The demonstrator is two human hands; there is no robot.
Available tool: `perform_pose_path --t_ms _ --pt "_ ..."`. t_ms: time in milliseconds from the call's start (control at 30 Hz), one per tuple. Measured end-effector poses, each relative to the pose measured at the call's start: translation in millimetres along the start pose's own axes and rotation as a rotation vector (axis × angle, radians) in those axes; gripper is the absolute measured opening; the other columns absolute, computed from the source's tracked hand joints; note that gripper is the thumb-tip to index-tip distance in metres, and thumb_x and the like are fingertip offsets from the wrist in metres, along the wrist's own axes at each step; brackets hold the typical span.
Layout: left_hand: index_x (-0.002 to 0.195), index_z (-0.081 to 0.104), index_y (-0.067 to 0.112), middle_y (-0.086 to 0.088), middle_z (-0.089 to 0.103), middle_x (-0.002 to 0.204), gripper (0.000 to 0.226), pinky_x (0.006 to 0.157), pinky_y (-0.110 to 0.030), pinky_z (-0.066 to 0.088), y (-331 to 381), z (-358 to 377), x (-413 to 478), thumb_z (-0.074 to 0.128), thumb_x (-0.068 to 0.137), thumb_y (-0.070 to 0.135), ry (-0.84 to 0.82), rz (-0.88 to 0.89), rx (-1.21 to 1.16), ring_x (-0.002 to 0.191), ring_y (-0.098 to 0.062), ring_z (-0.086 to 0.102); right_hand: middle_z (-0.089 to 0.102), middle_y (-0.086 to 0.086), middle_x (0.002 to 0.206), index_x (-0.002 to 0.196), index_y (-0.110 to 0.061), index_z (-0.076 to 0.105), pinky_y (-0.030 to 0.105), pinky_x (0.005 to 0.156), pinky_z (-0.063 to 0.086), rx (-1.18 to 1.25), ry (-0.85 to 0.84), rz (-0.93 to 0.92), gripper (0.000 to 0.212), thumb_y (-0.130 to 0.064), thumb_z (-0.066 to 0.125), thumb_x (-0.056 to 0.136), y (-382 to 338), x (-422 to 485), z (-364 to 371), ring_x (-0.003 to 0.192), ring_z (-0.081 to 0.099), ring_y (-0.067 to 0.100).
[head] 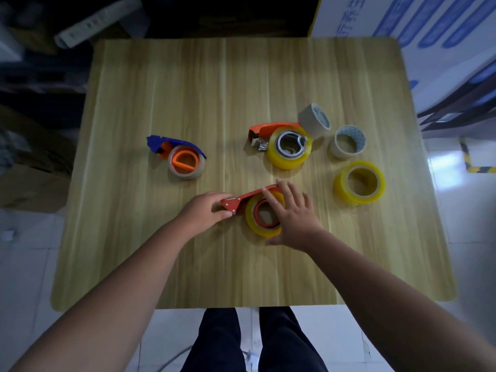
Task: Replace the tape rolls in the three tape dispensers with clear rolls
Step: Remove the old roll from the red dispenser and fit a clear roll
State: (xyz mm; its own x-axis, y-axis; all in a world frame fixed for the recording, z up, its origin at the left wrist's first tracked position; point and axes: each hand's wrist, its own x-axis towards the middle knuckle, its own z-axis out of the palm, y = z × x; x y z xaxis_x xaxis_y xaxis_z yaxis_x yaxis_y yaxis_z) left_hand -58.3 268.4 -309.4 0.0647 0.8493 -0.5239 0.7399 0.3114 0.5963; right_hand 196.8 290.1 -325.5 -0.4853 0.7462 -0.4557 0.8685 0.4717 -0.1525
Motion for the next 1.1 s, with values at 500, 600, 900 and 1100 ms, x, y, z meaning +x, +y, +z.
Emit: perform_pose_path --t_ms 500,600,900,1100 --pt "0.143 0.040 0.035 0.004 0.048 0.144 0.060 0.098 -0.027 0.040 -1 11 -3 0.065 0.091 0.021 0.059 -0.048 -0.047 0.132 -0.012 0.044 0.004 0.011 0.161 0.154 -0.035 -0.007 0.050 0.116 0.025 0.044 0.114 -0.022 0.121 -0.063 0.075 0.070 9 3 2 0.146 0.009 0.036" --pt "0.145 0.036 0.037 0.008 0.041 0.149 0.064 0.100 -0.027 0.038 6 9 3 0.062 0.091 0.016 0.083 -0.011 -0.041 0.134 -0.010 0.040 0.000 0.010 0.163 0.154 -0.035 -0.008 0.050 0.118 0.022 0.046 0.111 0.012 0.122 -0.065 0.074 0.070 20 11 -3 0.148 0.005 0.035" --pt "0.146 0.036 0.034 0.012 0.034 0.152 0.060 0.105 -0.025 0.032 28 6 24 0.059 0.093 0.017 0.161 0.074 0.005 0.138 -0.009 0.034 -0.010 0.007 0.164 0.154 -0.036 -0.013 0.049 0.119 0.019 -0.005 0.126 0.085 0.124 -0.069 0.071 0.069 59 46 -26 0.150 0.001 0.033" --pt "0.147 0.034 0.034 0.013 0.033 0.153 0.060 0.106 -0.027 0.032 19 15 28 0.059 0.094 0.019 0.147 0.049 0.010 0.139 -0.009 0.032 -0.018 0.007 0.163 0.154 -0.035 -0.016 0.048 0.118 0.018 0.010 0.109 0.120 0.126 -0.066 0.073 0.071 69 59 -35 0.150 -0.002 0.032"
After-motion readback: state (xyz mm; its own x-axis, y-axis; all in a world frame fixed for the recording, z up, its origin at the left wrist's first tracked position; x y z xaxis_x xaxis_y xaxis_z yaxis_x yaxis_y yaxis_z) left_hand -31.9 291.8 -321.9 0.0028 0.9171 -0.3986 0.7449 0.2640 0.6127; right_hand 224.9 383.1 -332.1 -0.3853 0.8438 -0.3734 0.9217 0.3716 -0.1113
